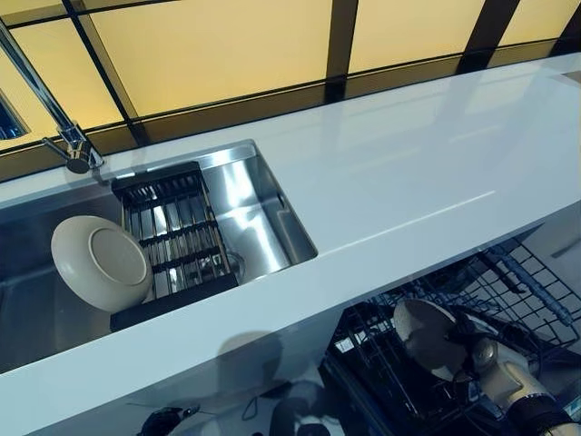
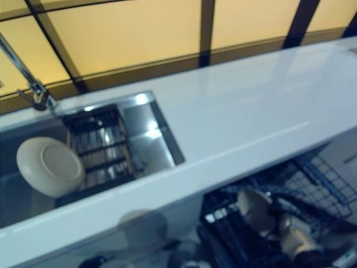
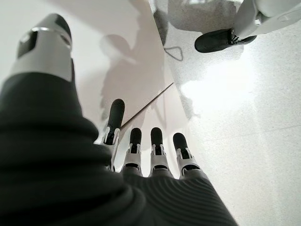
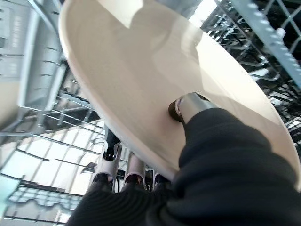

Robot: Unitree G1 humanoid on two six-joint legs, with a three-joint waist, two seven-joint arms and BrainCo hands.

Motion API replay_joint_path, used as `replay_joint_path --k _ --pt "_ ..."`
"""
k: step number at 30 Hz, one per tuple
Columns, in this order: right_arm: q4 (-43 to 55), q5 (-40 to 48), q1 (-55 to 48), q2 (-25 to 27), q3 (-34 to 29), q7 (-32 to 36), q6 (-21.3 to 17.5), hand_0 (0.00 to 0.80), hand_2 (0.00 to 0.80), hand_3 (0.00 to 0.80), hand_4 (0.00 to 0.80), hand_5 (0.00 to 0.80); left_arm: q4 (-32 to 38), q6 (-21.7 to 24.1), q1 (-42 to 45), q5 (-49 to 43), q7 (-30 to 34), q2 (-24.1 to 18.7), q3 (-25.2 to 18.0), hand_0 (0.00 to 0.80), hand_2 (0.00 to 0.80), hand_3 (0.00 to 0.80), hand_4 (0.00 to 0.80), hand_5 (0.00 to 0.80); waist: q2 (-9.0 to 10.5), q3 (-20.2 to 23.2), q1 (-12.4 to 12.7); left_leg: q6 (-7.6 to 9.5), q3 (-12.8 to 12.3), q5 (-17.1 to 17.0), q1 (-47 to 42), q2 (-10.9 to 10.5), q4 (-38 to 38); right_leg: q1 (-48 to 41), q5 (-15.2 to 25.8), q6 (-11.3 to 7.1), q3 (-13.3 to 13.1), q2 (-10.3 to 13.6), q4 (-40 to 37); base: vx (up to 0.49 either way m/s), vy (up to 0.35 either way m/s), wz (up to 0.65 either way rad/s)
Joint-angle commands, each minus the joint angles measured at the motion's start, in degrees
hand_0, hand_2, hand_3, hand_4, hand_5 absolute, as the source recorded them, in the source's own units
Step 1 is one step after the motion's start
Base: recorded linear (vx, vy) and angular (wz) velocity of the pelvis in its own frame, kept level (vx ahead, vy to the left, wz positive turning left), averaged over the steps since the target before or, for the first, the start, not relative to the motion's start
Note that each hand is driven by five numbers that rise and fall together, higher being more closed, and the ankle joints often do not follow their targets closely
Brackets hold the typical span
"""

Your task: Take plates into dishwasher

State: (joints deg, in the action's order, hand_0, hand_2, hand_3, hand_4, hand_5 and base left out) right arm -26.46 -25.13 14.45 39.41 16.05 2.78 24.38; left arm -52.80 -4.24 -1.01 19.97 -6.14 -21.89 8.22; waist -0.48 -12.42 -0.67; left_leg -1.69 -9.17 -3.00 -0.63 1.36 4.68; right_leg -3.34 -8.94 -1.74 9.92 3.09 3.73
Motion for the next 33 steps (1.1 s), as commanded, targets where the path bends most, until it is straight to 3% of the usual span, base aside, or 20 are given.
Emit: replay_joint_path --k 1,12,13,14,21,33 --pt "-2.0 1.0 2.3 0.2 4.2 0.6 1.8 0.8 0.8 0.8 0.8 0.8 1.7 2.2 -2.7 1.0 0.0 0.4 -0.3 0.0 0.0 0.0 0.0 0.0 -0.21 0.3 0.7 2.63 1.7 4.1 0.5 -2.5 -2.7 6.3 8.9 -5.4 -1.8 1.7 1.1 0.0 0.0 0.0" --pt "-3.0 3.2 0.7 -1.1 4.1 1.9 2.2 0.8 0.8 0.8 0.8 0.8 1.3 1.6 -2.2 -0.6 1.3 1.0 0.0 0.0 0.0 0.0 0.0 0.0 -0.06 1.9 0.6 2.46 1.5 4.2 -0.6 -2.5 -2.0 5.6 9.0 -5.6 -1.5 1.7 0.5 0.006 0.002 0.0" --pt "-2.9 3.7 0.6 -1.2 4.0 1.4 2.4 0.596 0.596 0.596 0.596 0.596 1.2 1.6 -2.2 -0.7 1.3 1.0 0.0 0.0 0.0 0.0 0.0 0.0 -0.01 1.9 0.6 2.46 1.4 4.2 -0.6 -2.4 -1.9 5.5 9.1 -5.59 -1.5 1.7 0.5 0.0 0.0 0.0" --pt "-3.1 5.1 0.5 -1.3 3.6 1.0 2.5 0.0 0.0 0.0 0.0 0.0 1.3 1.4 -2.3 -0.8 1.2 1.1 0.0 0.0 0.0 0.0 0.0 0.0 0.03 2.0 0.6 2.46 1.4 4.2 -0.7 -2.4 -1.9 5.5 9.1 -5.6 -1.6 1.7 0.5 0.0 0.0 0.0" --pt "-0.7 7.1 -0.4 -0.2 0.1 1.1 3.0 0.0 0.0 0.0 0.0 0.0 1.4 0.9 -2.1 -0.7 0.2 0.8 -0.6 0.0 0.0 0.0 0.0 0.0 0.56 2.0 0.1 2.5 1.2 4.2 -0.9 -2.3 -1.8 5.5 9.1 -5.58 -2.1 1.3 0.5 0.0 0.0 0.0" --pt "5.3 6.5 -2.6 5.7 -5.9 8.2 5.2 0.0 0.0 0.0 0.0 0.0 -1.2 0.4 -1.8 -1.2 -0.1 -0.2 -3.1 0.0 0.0 0.0 0.0 0.0 2.35 2.9 -1.1 2.5 0.0 4.5 -2.1 -1.7 -1.4 4.8 8.7 -5.53 -2.7 0.7 0.6 0.025 0.004 -0.01"
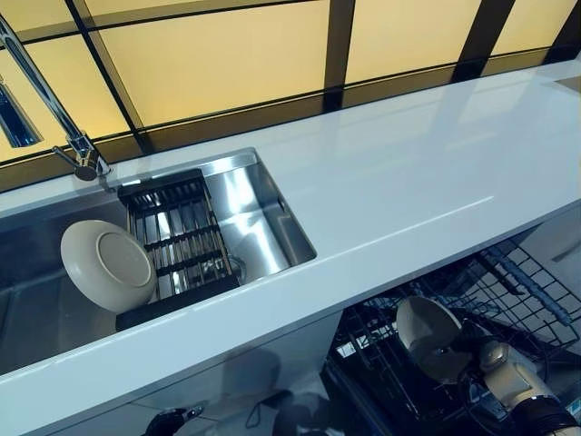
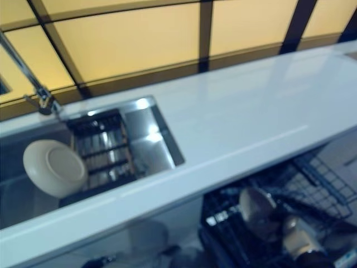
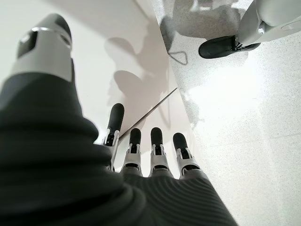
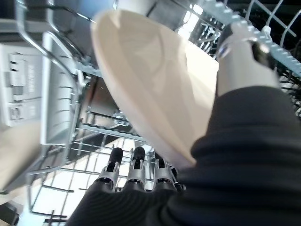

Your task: Take plates into dishwasher

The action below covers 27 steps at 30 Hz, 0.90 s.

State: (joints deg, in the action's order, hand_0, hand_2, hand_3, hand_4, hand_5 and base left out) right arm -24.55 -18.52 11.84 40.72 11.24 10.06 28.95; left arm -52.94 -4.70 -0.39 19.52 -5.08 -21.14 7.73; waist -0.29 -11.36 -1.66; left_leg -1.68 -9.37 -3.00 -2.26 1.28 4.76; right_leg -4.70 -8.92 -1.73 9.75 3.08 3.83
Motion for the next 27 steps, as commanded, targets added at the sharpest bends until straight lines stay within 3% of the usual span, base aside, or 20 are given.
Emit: replay_joint_path --k 1,17,23,27 --pt "4.1 -0.4 -0.3 5.6 -2.4 2.0 0.7 0.0 0.0 0.0 0.0 0.0 -1.5 1.0 -2.3 -1.0 -1.1 -1.0 -3.0 0.0 0.0 0.0 0.0 0.0 2.52 2.0 -0.3 2.49 0.1 4.6 -0.6 -1.6 -1.4 6.0 8.6 -5.53 -2.7 0.6 0.4 0.05 0.013 -0.01" --pt "10.5 3.0 -4.3 16.2 -14.0 7.1 4.5 0.0 0.0 0.0 0.0 0.0 -5.1 0.7 -2.4 -1.7 -1.0 -2.7 -5.3 0.0 0.0 0.0 0.0 0.0 5.53 3.3 -1.8 2.83 -1.3 5.3 -1.8 -0.7 -1.4 5.0 8.7 -6.02 -3.7 -0.2 0.3 0.032 -0.002 -0.08" --pt "6.2 4.6 -3.2 18.6 -16.4 3.1 4.7 0.0 0.0 0.0 0.0 0.0 -5.2 0.5 -2.7 -1.7 -0.8 -3.3 -4.8 0.0 0.0 0.0 0.0 0.0 6.5 3.8 -1.3 2.93 -1.2 5.6 -1.9 -0.6 -1.7 4.3 8.9 -6.08 -3.4 -0.2 -0.1 0.008 -0.008 -0.07" --pt "2.7 6.2 0.1 24.1 -18.5 -1.9 3.8 0.0 0.0 0.0 0.0 0.0 -4.3 0.2 -2.6 -1.3 -1.0 -3.8 -3.6 0.0 0.0 0.0 0.0 0.0 7.29 3.8 -0.2 2.89 -0.8 5.6 -1.8 -0.5 -2.0 3.8 9.2 -6.27 -2.8 -0.1 -0.4 0.0 0.0 0.0"
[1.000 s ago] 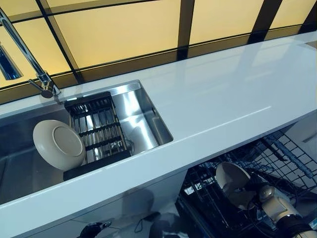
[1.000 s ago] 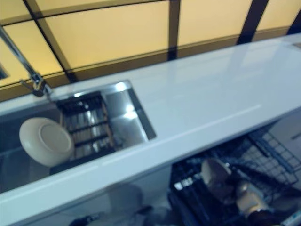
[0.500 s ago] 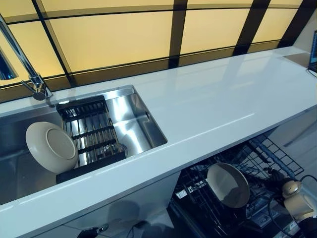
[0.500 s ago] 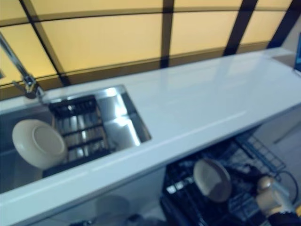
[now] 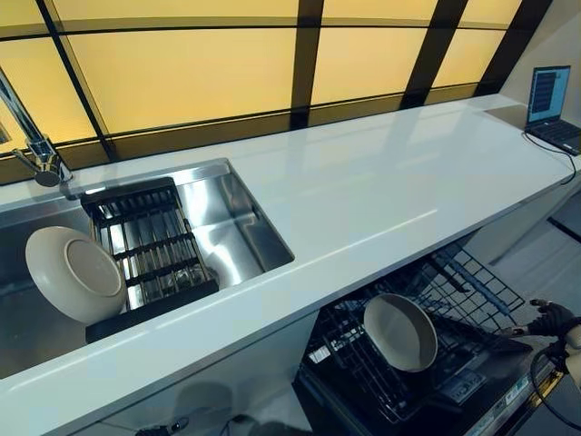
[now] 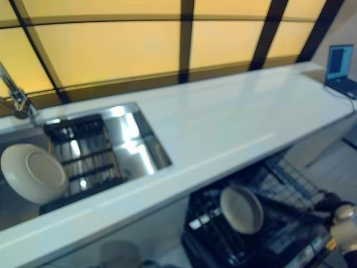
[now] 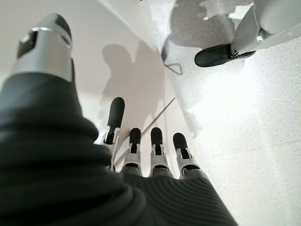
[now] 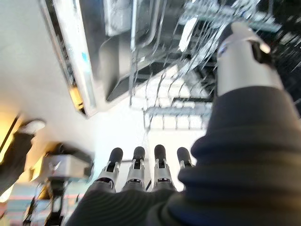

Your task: Take plates into dishwasher

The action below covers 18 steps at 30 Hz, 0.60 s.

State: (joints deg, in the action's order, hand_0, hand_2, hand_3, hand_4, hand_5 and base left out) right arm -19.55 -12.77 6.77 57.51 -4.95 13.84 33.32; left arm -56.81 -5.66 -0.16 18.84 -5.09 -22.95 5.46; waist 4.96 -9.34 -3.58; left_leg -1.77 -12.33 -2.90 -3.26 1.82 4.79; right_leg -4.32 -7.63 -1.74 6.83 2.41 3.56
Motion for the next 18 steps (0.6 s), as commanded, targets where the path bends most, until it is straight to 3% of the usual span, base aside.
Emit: replay_joint_path --k 1,8,13,18 --pt "-2.5 0.6 5.5 7.7 -2.2 -6.1 -0.8 0.0 0.0 0.0 0.0 0.0 -0.4 1.1 -2.8 -0.6 -1.0 -2.0 -1.2 0.0 0.0 0.0 0.0 0.0 2.06 1.8 1.8 2.98 2.2 5.5 -0.8 -1.0 -2.1 3.4 7.9 -6.26 0.2 0.6 -0.1 -0.016 -0.031 0.01" --pt "-9.7 2.3 19.1 18.2 3.5 -13.8 -2.5 0.0 0.0 0.0 0.0 0.0 0.1 0.9 -3.0 0.5 -1.4 -3.3 2.4 0.0 0.0 0.0 0.0 0.0 3.59 2.1 4.9 3.12 3.7 5.3 -0.5 -1.2 -2.1 2.6 8.2 -6.25 1.7 0.6 -0.8 0.007 -0.032 0.03" --pt "-12.6 5.7 29.5 21.3 11.0 -17.3 -3.9 0.0 0.0 0.0 0.0 0.0 -0.9 1.4 -3.3 0.6 -1.9 -3.5 3.8 0.0 0.0 0.0 0.0 0.0 4.29 2.6 6.2 3.02 4.6 5.0 -0.3 -1.5 -2.0 1.9 8.2 -6.19 2.9 0.9 -1.5 0.021 -0.016 0.14" --pt "-13.0 9.1 41.3 23.1 20.0 -21.2 -7.7 0.0 0.0 0.0 0.0 0.0 -1.7 1.6 -3.3 0.2 -1.5 -4.1 4.6 0.0 0.0 0.0 0.0 0.0 4.95 3.0 7.6 2.89 5.8 4.8 0.0 -1.7 -1.9 1.3 7.9 -6.15 4.2 1.1 -1.9 0.03 -0.003 0.13"
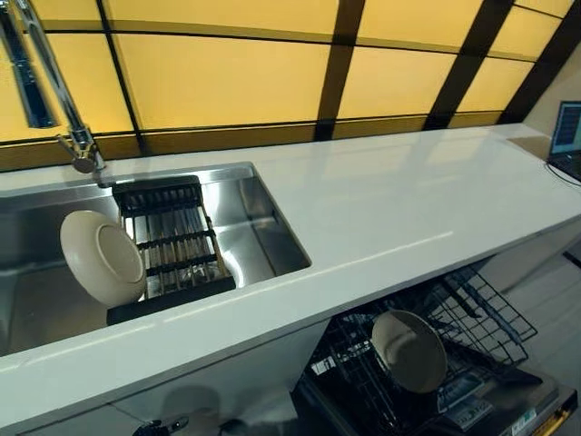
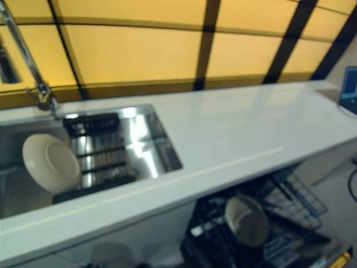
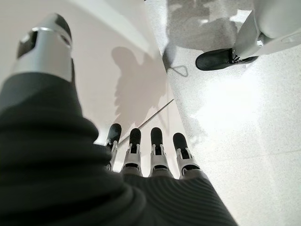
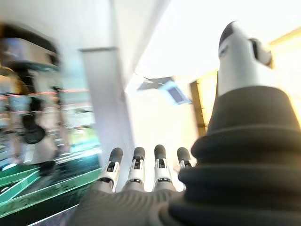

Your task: Take plates into dishwasher

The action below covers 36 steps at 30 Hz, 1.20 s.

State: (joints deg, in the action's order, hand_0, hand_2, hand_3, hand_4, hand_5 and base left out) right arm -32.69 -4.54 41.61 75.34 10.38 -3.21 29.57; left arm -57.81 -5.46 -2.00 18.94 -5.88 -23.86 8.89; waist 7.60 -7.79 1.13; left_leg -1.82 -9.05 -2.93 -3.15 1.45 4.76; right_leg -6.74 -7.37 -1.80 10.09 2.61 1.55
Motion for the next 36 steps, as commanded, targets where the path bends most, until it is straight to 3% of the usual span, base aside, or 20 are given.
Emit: replay_joint_path --k 1,3,4,12,14,16,25,36 --pt "1.8 1.4 9.3 5.3 6.9 -4.9 -5.6 0.0 0.0 0.0 0.0 0.0 -0.9 1.4 -1.4 -0.1 -0.4 -3.2 1.3 0.0 0.0 0.0 0.0 0.0 2.46 1.6 3.3 2.9 3.0 4.8 0.0 -1.5 -1.9 3.6 7.6 -6.1 1.3 1.1 0.1 0.043 0.012 0.1" --pt "2.4 1.5 11.8 4.9 9.1 -5.6 -6.6 0.0 0.0 0.0 0.0 0.0 -1.2 1.4 -1.4 -0.3 -0.3 -3.1 1.4 0.0 0.0 0.0 0.0 0.0 2.53 1.7 3.6 2.9 3.2 4.8 0.0 -1.5 -1.9 3.5 7.5 -6.09 1.6 1.2 0.1 0.045 0.005 0.16" --pt "3.6 0.7 14.4 4.3 11.6 -7.3 -9.6 0.0 0.0 0.0 0.0 0.0 -1.5 1.4 -1.5 -1.0 0.0 -3.1 1.5 0.0 0.0 0.0 0.0 0.0 2.77 1.8 4.2 2.94 3.7 4.8 0.0 -1.6 -1.9 3.2 7.4 -6.06 2.0 1.2 0.0 0.058 -0.005 0.2" --pt "11.6 -7.9 22.2 0.7 19.0 -10.8 -18.7 0.0 0.0 0.0 0.0 0.0 -0.1 -0.1 -1.4 -5.9 3.3 -3.2 3.6 0.0 0.0 0.0 0.0 0.0 4.26 0.8 6.7 3.12 5.4 4.7 0.9 -1.7 -2.5 3.0 7.6 -6.28 3.7 1.1 0.1 0.05 -0.032 0.16" --pt "14.2 -11.6 23.3 0.0 20.4 -9.7 -20.5 0.0 0.0 0.0 0.0 0.0 0.3 -0.3 -1.4 -6.9 3.6 -3.4 4.1 0.0 0.0 0.0 0.0 0.0 4.54 0.2 7.2 3.13 5.8 4.6 1.2 -1.7 -2.4 3.0 7.8 -6.34 4.2 1.1 0.0 -0.001 -0.046 0.21" --pt "16.6 -19.0 25.9 -1.0 24.1 -8.5 -25.0 0.0 0.0 0.0 0.0 0.0 0.5 0.0 -1.6 -8.7 4.0 -4.1 5.0 0.0 0.0 0.0 0.0 0.0 5.32 -0.7 8.2 3.09 6.3 4.3 1.8 -1.6 -2.2 3.2 8.0 -6.49 5.1 1.0 -0.1 -0.005 -0.046 0.18" --pt "19.1 -28.3 34.0 -4.2 34.2 -3.6 -35.5 0.0 0.0 0.0 0.0 0.0 2.3 0.9 -2.3 -11.7 4.4 -6.2 7.1 0.0 0.0 0.0 0.0 0.0 7.63 -3.9 11.8 2.75 9.0 2.8 4.3 -1.6 -1.2 4.1 8.4 -6.61 8.2 0.6 0.0 -0.005 -0.043 0.26" --pt "22.8 -29.8 36.0 -8.0 36.4 -2.0 -37.1 0.0 0.0 0.0 0.0 0.0 4.2 3.6 -0.9 -14.6 4.8 -6.9 9.2 0.0 0.0 0.0 0.0 0.0 8.1 -6.5 14.5 2.25 10.8 1.8 5.9 -1.8 -0.7 4.7 8.5 -6.45 11.2 0.6 0.0 0.035 0.003 0.17"
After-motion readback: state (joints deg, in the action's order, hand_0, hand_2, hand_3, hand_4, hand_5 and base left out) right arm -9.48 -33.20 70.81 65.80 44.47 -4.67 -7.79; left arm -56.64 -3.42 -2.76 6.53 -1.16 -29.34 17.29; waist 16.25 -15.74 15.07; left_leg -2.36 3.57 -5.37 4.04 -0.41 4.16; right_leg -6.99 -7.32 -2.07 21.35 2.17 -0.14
